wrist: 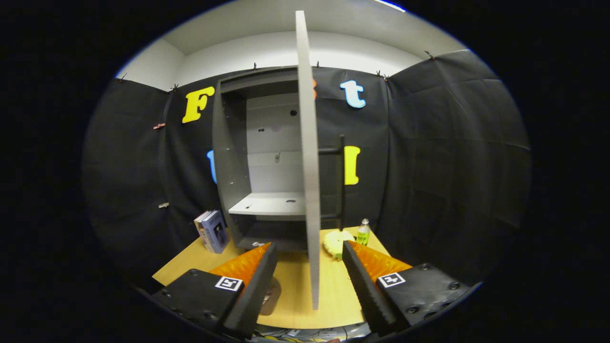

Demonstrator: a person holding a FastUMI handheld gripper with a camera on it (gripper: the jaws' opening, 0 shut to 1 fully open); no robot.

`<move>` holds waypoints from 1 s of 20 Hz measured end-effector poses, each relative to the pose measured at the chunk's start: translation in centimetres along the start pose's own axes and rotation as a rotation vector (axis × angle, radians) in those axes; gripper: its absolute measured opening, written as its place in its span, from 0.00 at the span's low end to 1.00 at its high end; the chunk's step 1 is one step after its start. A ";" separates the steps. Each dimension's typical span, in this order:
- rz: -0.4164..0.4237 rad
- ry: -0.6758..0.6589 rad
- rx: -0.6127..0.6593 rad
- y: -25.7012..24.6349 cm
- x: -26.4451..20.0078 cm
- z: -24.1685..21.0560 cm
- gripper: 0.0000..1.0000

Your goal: Open the shoe cabinet door, grab the shoes and put them into the shoe cabinet, then close the shoe cabinet door.

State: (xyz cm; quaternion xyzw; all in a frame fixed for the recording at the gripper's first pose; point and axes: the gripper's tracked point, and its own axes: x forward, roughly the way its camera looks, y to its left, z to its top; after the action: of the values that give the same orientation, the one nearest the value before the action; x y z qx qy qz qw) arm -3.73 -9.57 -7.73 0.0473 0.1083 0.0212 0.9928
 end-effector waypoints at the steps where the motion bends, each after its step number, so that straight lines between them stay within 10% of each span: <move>1: 0.020 0.018 0.004 1.4 -0.3 -1.2 0.90; 11: 0.127 0.439 0.063 11.0 6.2 -18.6 0.97; 20: 0.051 0.626 0.084 13.8 13.9 -32.9 0.98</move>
State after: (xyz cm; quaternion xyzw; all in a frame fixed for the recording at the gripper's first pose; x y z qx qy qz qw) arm 2.21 7.86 -41.26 0.0820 0.4080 0.0553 0.9076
